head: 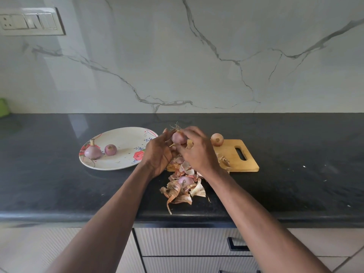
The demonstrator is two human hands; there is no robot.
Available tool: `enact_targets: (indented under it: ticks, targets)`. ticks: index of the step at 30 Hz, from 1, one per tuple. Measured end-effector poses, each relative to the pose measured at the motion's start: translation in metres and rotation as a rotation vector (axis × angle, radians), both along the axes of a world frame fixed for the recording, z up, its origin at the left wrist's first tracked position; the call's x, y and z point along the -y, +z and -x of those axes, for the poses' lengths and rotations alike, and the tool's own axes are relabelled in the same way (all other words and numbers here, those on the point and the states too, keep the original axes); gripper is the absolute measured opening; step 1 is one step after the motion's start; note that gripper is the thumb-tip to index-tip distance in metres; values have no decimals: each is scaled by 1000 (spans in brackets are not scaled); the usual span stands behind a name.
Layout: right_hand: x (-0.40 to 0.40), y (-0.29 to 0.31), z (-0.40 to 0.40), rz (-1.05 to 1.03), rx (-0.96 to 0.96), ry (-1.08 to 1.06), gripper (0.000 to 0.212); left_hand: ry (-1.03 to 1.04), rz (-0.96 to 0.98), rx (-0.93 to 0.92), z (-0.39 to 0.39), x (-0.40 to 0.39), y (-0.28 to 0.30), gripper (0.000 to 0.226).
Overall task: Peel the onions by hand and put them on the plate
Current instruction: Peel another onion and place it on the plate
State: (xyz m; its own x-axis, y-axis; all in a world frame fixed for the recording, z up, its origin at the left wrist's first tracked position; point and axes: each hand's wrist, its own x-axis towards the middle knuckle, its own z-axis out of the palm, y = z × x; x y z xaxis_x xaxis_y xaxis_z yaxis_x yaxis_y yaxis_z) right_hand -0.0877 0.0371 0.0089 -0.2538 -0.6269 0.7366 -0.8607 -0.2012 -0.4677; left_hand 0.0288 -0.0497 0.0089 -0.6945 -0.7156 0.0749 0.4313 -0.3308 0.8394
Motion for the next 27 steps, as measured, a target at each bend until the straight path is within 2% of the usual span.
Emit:
enact_targets:
  ticks: [5, 7, 9, 13, 17, 18, 23, 27]
  targets:
    - [0, 0, 3, 54, -45, -81, 25, -83, -35, -82, -1, -3, 2, 51]
    - [-1, 0, 2, 75, -44, -83, 24, -83, 10, -87, 0, -4, 4, 42]
    - [-2, 1, 1, 85, -13, -88, 26, -11, 33, -44, 1, -4, 4, 31]
    - [1, 1, 2, 67, 97, -113, 31, 85, -24, -15, 0, 1, 1, 27]
    - [-2, 4, -1, 19, 85, -14, 51, 161, 19, 26, -1, 1, 0, 19]
    - [-3, 4, -1, 20, 68, -6, 49, 168, 12, 25, -1, 0, 0, 19]
    - [-4, 5, 3, 42, 89, -45, 32, 148, 31, 24, -2, 2, -1, 38]
    - [-5, 5, 2, 35, 74, -63, 26, 167, 44, 54, -1, 4, -3, 38]
